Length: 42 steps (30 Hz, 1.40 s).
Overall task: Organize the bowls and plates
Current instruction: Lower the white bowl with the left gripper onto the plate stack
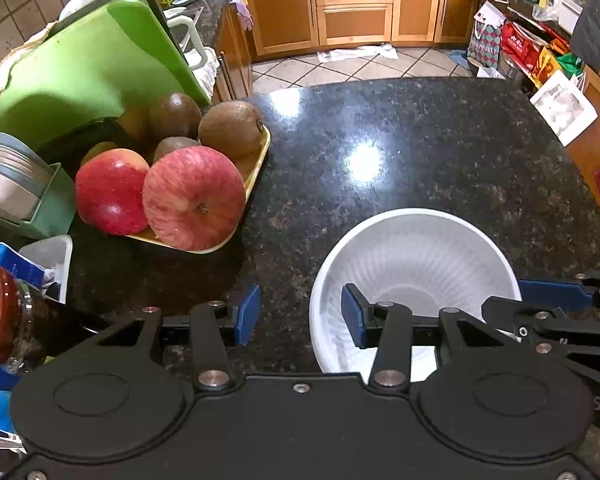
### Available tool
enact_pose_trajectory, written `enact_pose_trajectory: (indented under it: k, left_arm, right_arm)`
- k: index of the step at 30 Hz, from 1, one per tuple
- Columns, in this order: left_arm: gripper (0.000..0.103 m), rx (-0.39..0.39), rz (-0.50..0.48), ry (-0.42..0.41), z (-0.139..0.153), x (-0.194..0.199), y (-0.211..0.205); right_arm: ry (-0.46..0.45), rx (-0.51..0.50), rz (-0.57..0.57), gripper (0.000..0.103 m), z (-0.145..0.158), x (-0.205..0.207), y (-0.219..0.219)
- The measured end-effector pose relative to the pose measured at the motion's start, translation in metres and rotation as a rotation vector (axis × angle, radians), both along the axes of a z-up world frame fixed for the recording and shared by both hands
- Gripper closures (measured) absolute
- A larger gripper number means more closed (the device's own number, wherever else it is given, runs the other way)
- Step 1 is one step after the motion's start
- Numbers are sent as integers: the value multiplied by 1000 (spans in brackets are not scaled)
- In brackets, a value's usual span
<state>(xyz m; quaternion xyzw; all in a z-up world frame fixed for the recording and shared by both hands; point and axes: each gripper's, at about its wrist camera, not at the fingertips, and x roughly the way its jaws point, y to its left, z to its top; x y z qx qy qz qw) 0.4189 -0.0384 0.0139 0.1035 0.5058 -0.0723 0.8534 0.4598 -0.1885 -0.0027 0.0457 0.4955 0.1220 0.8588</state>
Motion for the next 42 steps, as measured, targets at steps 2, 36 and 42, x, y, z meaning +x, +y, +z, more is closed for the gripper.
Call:
enact_pose_trajectory:
  k: [2, 36, 42]
  left_arm:
    - [57, 4, -6, 8, -4, 2, -3]
    - [82, -49, -98, -29, 38, -50, -17]
    - [82, -49, -124, -50, 51, -84, -19]
  right_arm:
    - [4, -1, 1, 82, -2, 1, 0]
    - [-96, 20, -41, 87, 49, -58, -23]
    - [-139, 6, -37, 87, 66, -98, -27]
